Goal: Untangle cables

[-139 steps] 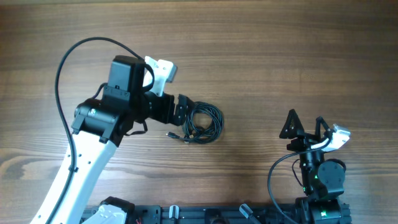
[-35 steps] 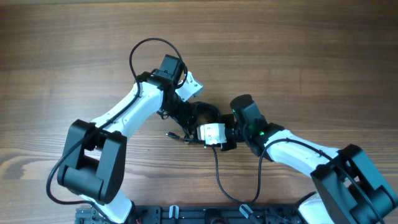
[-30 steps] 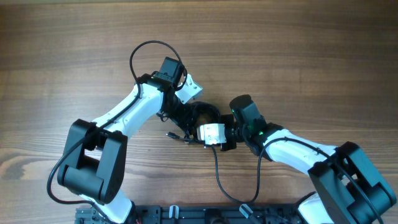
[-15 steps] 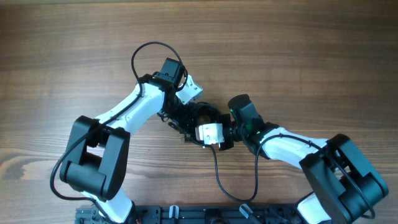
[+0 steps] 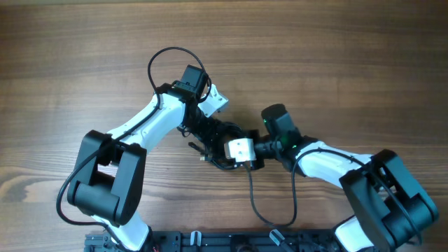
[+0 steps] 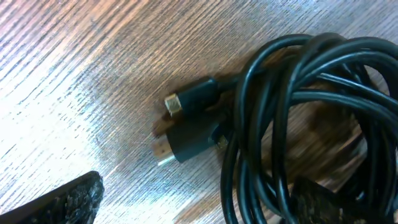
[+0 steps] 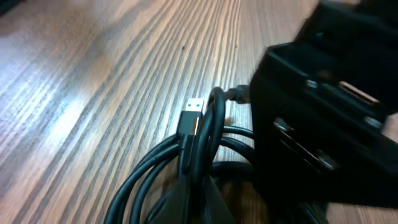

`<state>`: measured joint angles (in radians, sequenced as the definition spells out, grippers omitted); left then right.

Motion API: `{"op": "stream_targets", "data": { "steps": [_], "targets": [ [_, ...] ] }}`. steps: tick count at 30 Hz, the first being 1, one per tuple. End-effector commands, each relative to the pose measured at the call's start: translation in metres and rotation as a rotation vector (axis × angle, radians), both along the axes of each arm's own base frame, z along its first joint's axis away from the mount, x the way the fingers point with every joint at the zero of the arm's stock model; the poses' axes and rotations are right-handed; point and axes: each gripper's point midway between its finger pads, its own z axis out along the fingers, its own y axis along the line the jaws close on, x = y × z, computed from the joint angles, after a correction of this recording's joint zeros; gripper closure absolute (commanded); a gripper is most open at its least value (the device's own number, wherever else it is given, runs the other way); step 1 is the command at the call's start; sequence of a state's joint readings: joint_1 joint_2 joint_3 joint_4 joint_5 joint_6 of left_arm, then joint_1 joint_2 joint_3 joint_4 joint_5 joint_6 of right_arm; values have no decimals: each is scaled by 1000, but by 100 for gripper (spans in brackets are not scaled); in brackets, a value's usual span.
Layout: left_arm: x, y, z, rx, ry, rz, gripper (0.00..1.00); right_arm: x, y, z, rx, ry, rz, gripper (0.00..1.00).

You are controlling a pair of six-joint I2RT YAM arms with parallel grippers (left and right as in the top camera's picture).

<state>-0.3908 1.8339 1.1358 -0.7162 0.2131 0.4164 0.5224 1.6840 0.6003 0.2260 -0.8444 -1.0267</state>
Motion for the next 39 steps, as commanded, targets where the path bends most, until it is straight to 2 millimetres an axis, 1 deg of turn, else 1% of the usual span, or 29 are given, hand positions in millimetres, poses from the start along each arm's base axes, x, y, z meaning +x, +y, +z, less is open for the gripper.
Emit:
{"op": "stream_targets", "data": {
  "steps": [1,3,7,8,10,12,13,15,18,22,24,26,29,32,33,34,35,36,38,39],
  "targets": [
    [-4,0,-7,-5,26,5,2,-4,-6,20,125,67,52,96],
    [-5,0,-7,-5,28,7,2,0,-11,22,139,64,46,96],
    [-5,1,-6,-8,47,72,0,9,-19,24,150,84,5,96],
    [-4,-1,-6,-14,47,89,0,12,-23,28,173,106,-8,96],
    [-5,-14,-1,-93,59,75,1,20,-33,40,233,134,-27,96],
    [-2,-24,2,-145,50,63,1,29,-39,41,238,139,-63,96],
    [-2,-27,4,-164,51,59,2,31,-40,40,229,136,-76,96],
    [-2,-27,4,-164,52,58,5,37,-41,37,215,165,-122,95],
    [-4,-29,4,-165,57,50,7,38,-40,39,220,164,-126,96],
    [-10,-40,4,-165,54,12,8,49,-40,46,239,179,-176,96],
    [-11,-45,7,-171,43,1,11,52,-40,45,235,170,-186,96],
    [-9,-46,15,-182,21,3,13,57,-42,42,220,205,-236,96],
    [-5,-47,39,-209,-35,-3,14,56,-41,43,222,206,-232,96],
    [-7,-45,65,-225,-88,-5,14,52,-40,45,236,214,-209,96],
    [-8,-45,71,-232,-99,-3,13,52,-40,45,236,215,-209,96],
    [-9,-44,82,-244,-120,3,11,52,-40,45,237,214,-208,96],
    [-10,-44,100,-265,-158,6,9,53,-40,47,240,212,-210,96],
    [-11,-43,116,-287,-188,25,5,57,-39,54,258,230,-232,96],
    [-12,-41,133,-307,-221,55,4,61,-38,65,286,229,-247,96],
    [-14,-40,145,-330,-239,90,3,66,-38,72,296,209,-268,96]
  ]
}}
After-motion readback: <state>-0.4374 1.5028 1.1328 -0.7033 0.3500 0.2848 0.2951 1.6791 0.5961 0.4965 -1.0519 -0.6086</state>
